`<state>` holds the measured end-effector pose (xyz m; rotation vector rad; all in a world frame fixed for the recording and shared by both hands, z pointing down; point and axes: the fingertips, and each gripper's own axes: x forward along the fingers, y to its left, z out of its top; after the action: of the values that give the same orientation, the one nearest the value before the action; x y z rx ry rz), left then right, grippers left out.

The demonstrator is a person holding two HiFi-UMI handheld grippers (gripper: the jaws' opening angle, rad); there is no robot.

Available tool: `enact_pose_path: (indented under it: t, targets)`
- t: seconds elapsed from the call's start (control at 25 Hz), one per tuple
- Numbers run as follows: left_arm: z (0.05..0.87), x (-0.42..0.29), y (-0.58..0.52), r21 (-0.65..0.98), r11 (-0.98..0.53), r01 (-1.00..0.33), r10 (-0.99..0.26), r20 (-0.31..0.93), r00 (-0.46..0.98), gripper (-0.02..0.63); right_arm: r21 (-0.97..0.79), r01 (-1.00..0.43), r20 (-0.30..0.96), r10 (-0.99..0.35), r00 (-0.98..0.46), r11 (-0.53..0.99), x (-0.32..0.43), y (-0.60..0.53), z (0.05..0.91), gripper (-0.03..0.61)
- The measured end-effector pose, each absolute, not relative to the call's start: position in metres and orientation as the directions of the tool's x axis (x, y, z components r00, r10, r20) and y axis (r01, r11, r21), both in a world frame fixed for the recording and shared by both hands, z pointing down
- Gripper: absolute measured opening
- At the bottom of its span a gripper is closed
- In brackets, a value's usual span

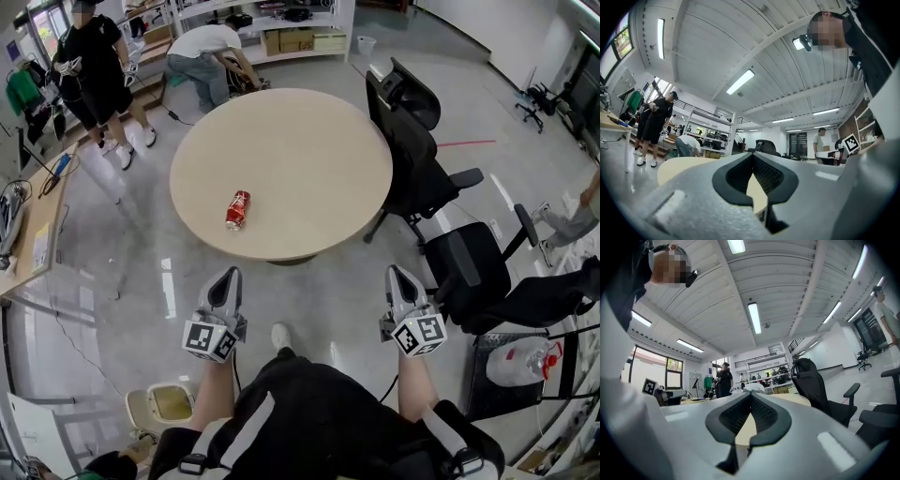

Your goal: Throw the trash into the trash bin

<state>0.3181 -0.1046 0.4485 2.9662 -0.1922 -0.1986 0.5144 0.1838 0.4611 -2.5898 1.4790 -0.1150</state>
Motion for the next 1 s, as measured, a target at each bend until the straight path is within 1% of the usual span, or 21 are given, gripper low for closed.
enact_pose_path:
  t: [0.16,0.28,0.64,0.84,1.0]
  targets:
    - [0.435,0.347,-0.136,0.149,-0.984,-0.097,-0.12,-0.157,0.98,0.003,-0.162,-0.862,-0.026,-0.872,0.489,-0.48,0.535,0.143,0.452,0.006]
    - [0.44,0.359,-0.156,0.15,-0.983,-0.102,-0.124,-0.144,0.982,0.002,-0.155,-0.879,-0.024,-0.888,0.46,-0.451,0.542,0.108,0.452,0.006]
    - [0.463,0.357,-0.224,0.183,-0.972,-0.148,-0.168,-0.1,0.981,0.003,-0.159,-0.913,0.022,-0.926,0.377,-0.376,0.553,0.011,0.465,0.006]
    - [0.474,0.346,-0.252,0.191,-0.966,-0.174,-0.191,-0.076,0.979,0.003,-0.099,-0.955,0.086,-0.958,0.272,-0.28,0.547,-0.049,0.48,0.006]
    - [0.483,0.329,-0.274,0.202,-0.957,-0.208,-0.224,-0.057,0.973,0.003,-0.066,-0.981,0.088,-0.98,0.177,-0.183,0.534,-0.101,0.475,0.006]
